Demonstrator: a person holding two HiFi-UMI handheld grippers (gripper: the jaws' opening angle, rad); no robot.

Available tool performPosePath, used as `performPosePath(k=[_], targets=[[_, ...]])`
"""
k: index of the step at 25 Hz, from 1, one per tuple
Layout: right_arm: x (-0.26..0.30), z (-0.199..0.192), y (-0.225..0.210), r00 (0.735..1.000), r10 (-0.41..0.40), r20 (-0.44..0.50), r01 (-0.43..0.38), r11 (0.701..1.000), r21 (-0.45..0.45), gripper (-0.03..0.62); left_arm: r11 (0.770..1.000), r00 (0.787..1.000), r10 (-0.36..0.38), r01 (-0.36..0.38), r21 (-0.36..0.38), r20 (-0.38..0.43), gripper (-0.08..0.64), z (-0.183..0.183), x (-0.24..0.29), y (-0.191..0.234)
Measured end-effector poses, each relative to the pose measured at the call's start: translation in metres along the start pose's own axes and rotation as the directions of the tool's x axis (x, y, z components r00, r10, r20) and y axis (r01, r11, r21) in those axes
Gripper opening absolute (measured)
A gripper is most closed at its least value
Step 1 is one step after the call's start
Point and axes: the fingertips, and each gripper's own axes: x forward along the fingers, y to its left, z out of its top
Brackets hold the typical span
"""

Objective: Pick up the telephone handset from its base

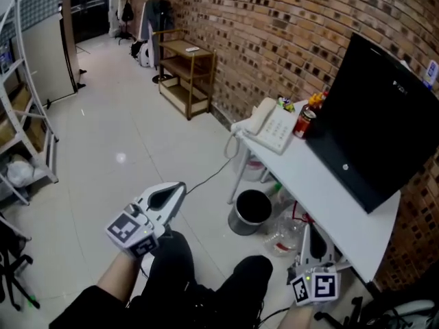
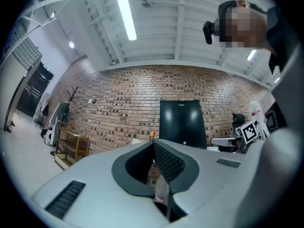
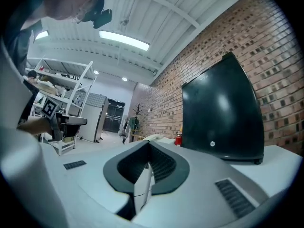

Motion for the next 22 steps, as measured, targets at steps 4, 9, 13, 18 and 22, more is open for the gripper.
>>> performPosePath(k=[4,9,13,18,22], targets=[[0.034,0.000,-0.012,1.000,0.004,0.001,-0.004,1.000,-0.005,0.009,1.000,1.000,-0.013,0.013,-0.018,0.011,0.002,-0.002,0.036,0.017],[0.066,0.000,-0.026,1.000,0.011,-0.001,-0.011,1.000,-0.008,0.009,0.999,1.000,-0.004,0.005,-0.047,0.014,0.002,-0.007,0.075,0.042],[0.089,0.007,-0.040,1.000,0.012,0.014,-0.012,1.000,-0.004,0.009,0.999,1.000,-0.018,0.019,-0.050,0.009,0.002,-0.007,0.103,0.052],[0.120,0.011,-0.050,1.000,0.012,0.021,-0.012,1.000,-0.017,0.009,0.999,0.999,-0.043,0.043,-0.005,-0.013,0.002,-0.007,0.140,0.065],[0.141,0.015,-0.058,1.000,0.010,0.024,-0.009,0.999,-0.031,0.009,1.000,1.000,-0.028,0.028,0.013,-0.010,0.002,0.005,0.168,0.072]])
